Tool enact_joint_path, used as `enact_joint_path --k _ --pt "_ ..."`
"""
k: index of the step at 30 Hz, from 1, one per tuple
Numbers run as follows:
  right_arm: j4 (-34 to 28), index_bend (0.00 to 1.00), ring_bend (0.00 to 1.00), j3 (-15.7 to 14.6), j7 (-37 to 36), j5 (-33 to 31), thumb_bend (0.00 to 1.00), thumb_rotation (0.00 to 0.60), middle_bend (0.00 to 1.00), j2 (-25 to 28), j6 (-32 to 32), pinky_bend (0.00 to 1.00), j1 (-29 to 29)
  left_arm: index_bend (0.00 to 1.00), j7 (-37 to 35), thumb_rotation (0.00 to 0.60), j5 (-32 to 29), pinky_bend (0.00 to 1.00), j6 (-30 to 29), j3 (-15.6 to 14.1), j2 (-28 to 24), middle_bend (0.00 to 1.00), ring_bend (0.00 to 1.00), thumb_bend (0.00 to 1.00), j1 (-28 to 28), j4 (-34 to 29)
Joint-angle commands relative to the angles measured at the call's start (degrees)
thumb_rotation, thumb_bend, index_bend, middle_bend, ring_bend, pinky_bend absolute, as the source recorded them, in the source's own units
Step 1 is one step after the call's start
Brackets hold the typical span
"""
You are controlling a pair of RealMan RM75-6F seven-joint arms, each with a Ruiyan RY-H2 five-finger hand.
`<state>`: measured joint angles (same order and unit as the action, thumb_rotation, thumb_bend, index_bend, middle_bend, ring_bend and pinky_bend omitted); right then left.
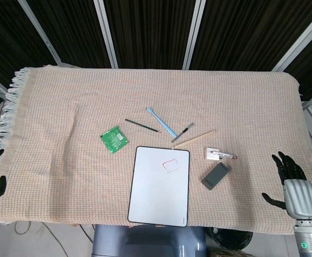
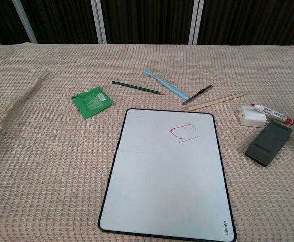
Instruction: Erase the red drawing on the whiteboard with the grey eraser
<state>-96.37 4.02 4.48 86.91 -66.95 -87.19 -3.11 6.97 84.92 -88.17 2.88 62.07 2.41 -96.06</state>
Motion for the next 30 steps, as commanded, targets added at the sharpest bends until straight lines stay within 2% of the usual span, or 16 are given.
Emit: enact_joint_path --k 1,21,30 --pt "0.0 0.00 0.04 0.0 0.4 0.0 0.09 0.600 0.02 -0.1 0.1 0.16 -0.1 0.08 -0.3 0.600 -0.4 0.00 0.2 0.2 -0.1 0.01 0.00 0.53 0.1 0.0" --pt "0.2 0.00 0.04 -0.3 -0.2 1.0 0.09 0.600 0.02 0.1 -0.2 0.16 -0.1 0.08 0.0 0.600 0.2 0.00 -0.3 0.0 0.0 0.01 0.00 0.52 -0.2 -0.1" --pt "-0.1 0.00 0.04 -3.1 -2.5 6.4 0.09 0.600 0.02 0.9 1.6 0.16 -1.3 0.08 -0.4 0.600 0.2 0.00 -0.9 0.1 -0.2 0.01 0.00 0.53 -0.4 -0.6"
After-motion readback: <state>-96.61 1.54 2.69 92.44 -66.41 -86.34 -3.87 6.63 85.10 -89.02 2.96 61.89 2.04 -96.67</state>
